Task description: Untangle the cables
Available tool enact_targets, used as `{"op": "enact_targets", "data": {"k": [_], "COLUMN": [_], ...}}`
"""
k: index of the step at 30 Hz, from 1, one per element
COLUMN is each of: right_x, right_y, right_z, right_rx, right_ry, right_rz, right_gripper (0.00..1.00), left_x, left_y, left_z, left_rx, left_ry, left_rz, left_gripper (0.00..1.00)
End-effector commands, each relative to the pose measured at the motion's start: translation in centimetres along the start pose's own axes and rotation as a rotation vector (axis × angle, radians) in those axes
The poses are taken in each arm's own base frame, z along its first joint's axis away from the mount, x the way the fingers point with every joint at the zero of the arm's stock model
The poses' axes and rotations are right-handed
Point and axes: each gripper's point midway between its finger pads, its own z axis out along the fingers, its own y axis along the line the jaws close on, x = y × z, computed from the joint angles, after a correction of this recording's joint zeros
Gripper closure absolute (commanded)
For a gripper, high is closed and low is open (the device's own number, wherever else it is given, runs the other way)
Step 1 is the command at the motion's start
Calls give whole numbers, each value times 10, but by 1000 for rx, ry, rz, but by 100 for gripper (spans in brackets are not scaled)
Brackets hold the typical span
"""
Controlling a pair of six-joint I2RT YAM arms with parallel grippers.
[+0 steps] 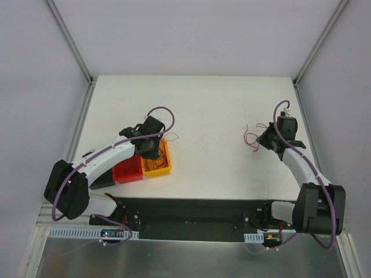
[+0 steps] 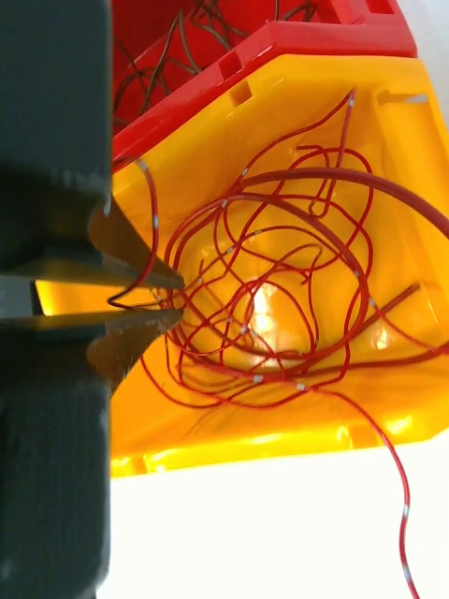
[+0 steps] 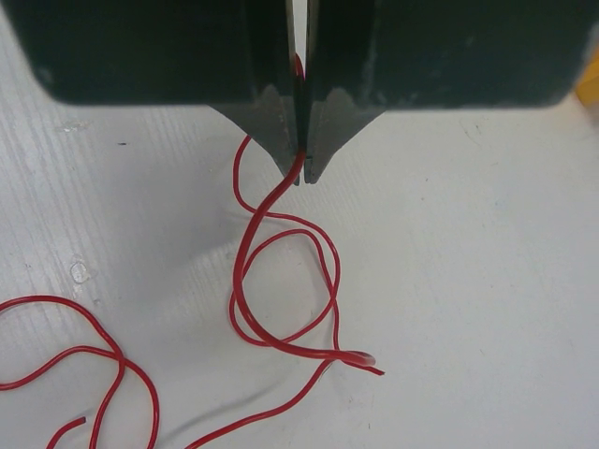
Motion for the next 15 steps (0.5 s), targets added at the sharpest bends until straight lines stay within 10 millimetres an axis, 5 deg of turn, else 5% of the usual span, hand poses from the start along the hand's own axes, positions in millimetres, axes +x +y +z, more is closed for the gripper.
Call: {"op": "enact_targets", "data": {"k": [1, 7, 15], "right_x": [-6, -4, -4], "right_y": [9, 9, 10], "right_z": [-1, 0, 1], "right_rx": [-34, -35, -40], "right_ry": [-23, -17, -15], "right_rz": [0, 2, 5], "right_gripper": [100, 100, 100], "left_x": [-19, -29, -54], "left_y": [-10, -16, -34], "left_z": [-30, -57, -81], "left_rx": [96, 159, 242], "left_ry": [-86, -133, -189], "left_rz": [-4, 33, 116], "left_gripper": [78, 38, 27]}}
